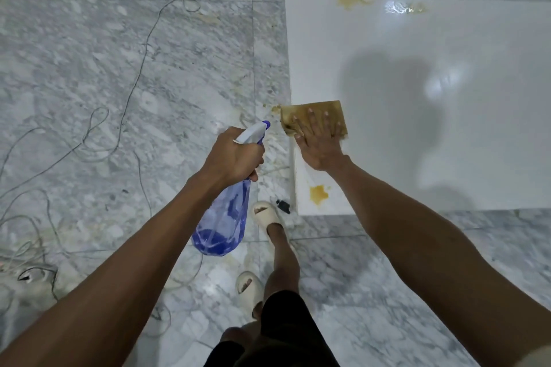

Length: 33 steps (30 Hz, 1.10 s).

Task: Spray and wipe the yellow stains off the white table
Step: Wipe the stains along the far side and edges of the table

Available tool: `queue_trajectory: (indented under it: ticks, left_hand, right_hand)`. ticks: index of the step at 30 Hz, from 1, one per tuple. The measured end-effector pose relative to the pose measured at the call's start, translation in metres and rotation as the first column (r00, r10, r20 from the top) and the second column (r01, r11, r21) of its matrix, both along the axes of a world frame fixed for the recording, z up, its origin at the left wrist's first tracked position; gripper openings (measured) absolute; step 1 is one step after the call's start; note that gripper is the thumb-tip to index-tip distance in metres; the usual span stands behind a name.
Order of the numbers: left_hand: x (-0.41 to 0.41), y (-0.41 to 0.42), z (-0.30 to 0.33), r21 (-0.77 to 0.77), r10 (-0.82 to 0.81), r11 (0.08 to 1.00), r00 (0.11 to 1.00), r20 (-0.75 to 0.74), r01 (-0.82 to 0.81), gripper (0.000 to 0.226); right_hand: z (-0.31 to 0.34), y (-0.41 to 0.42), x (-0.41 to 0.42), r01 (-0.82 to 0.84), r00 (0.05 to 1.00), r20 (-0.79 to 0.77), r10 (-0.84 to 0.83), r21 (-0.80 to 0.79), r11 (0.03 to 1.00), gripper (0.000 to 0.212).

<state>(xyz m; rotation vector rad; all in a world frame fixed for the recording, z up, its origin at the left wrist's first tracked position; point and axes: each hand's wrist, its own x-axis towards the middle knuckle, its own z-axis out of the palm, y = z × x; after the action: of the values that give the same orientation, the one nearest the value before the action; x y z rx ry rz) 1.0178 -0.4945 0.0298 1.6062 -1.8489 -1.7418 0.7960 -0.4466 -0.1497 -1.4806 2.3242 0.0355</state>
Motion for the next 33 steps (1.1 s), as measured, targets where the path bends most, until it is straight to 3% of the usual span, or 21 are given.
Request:
queue_trajectory:
  ticks: [5, 12, 14, 19, 23, 24, 25, 27, 28, 29, 33]
  left_hand:
    - [0.026, 0.056, 0.007, 0.011, -0.004, 1.000, 1.000, -0.014, 0.004, 0.015]
    - [0.043, 0.106, 0.011, -0.020, -0.039, 0.999, 0.999, 0.024, 0.039, 0.015]
    - [0.047, 0.120, 0.013, -0.025, -0.044, 0.999, 0.999, 0.026, 0.044, 0.016]
    - [0.056, 0.156, 0.024, -0.026, -0.043, 0.999, 0.998, 0.037, 0.043, 0.015]
    - [0.063, 0.185, 0.040, -0.043, -0.040, 0.998, 0.999, 0.028, 0.041, 0.014]
    - [0.065, 0.191, 0.045, -0.051, -0.035, 0.998, 0.999, 0.021, 0.036, 0.016]
    - [0.066, 0.198, 0.050, -0.061, -0.029, 0.998, 1.000, 0.010, 0.030, 0.017]
    - [0.069, 0.212, 0.062, -0.070, -0.017, 0.997, 0.999, -0.028, 0.015, 0.016]
    - [0.070, 0.218, 0.067, -0.075, -0.013, 0.997, 0.999, -0.044, 0.009, 0.014]
    - [0.072, 0.222, 0.073, -0.086, -0.012, 0.996, 0.999, -0.053, 0.007, 0.014]
    - [0.074, 0.221, 0.092, -0.132, -0.007, 0.991, 0.997, -0.075, -0.003, 0.017]
  right_hand:
    - [0.006, 0.070, 0.039, 0.019, 1.000, 0.000, -0.019, -0.020, 1.000, 0.053]
    - [0.005, 0.144, 0.089, 0.013, 1.000, -0.019, -0.014, -0.041, 0.999, 0.063]
    - [0.009, 0.162, 0.101, 0.017, 1.000, -0.003, -0.017, -0.030, 0.999, 0.055]
    - [0.016, 0.211, 0.133, -0.006, 0.994, 0.112, -0.005, 0.099, 0.995, 0.056]
    - [0.045, 0.236, 0.141, 0.064, 0.927, 0.360, -0.102, 0.116, 0.991, 0.053]
    - [0.058, 0.242, 0.142, 0.136, 0.867, 0.468, -0.173, 0.112, 0.984, 0.052]
    - [0.070, 0.247, 0.142, 0.261, 0.735, 0.613, -0.288, 0.135, 0.956, 0.053]
    - [0.090, 0.256, 0.141, 0.480, 0.332, 0.851, -0.407, 0.219, 0.850, 0.053]
    - [0.102, 0.260, 0.142, 0.542, 0.186, 0.900, -0.394, 0.241, 0.805, 0.053]
    - [0.114, 0.260, 0.141, 0.589, 0.085, 0.930, -0.357, 0.242, 0.771, 0.056]
    - [0.166, 0.251, 0.129, 0.698, -0.114, 0.985, -0.130, 0.173, 0.695, 0.063]
